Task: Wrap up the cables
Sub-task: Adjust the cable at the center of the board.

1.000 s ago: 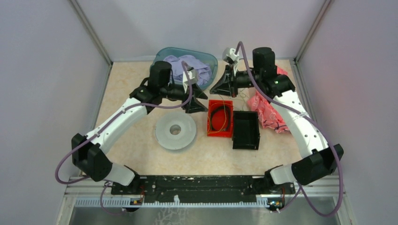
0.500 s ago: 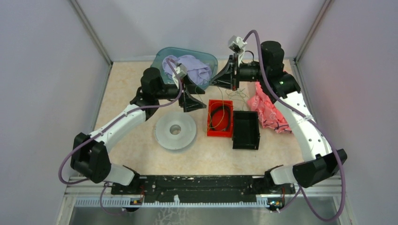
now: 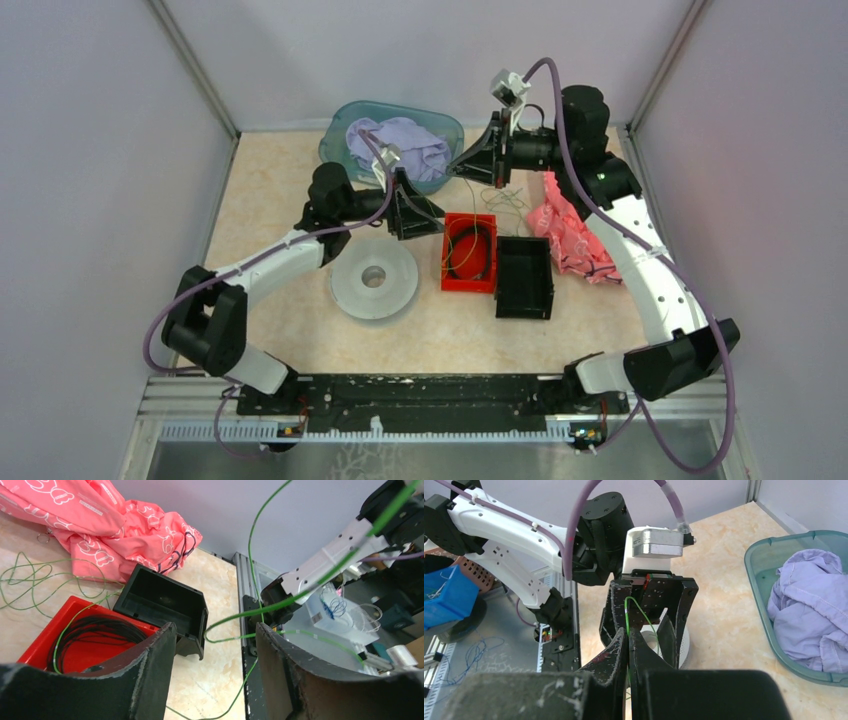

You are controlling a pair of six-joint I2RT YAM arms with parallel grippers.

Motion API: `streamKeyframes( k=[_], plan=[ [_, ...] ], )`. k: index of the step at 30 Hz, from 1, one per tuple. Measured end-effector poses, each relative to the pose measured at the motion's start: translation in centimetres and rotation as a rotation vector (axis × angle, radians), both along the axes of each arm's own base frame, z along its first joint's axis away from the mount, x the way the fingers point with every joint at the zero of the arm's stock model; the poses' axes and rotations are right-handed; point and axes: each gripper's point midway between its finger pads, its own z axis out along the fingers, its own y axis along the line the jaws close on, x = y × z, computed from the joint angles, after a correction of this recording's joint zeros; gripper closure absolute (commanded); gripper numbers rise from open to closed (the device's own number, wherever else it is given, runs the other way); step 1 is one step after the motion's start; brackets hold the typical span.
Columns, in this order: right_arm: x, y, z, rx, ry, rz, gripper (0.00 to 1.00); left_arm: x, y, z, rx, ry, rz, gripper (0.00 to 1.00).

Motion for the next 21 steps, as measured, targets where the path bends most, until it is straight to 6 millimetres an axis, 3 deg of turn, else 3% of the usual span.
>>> streamKeyframes(
  k=[7,16,21],
  plan=[
    [0.2,-0.2,0.1,0.004,0.005,-0.01,1.0,0.5,-0.5,0.3,-0.039,0.066,0.005,0.52],
    [1.9,-1.9,0.5,0.011,-0.014,-0.092,1.0,0.6,-0.5,0.4,-0.048,0.059,0.008,0.99],
    [3.5,-4.5,-0.3,-0.039,-0.063,-0.23,1.0,0.6,-0.1,0.2,0.002,0.009,0.028,1.0]
  ],
)
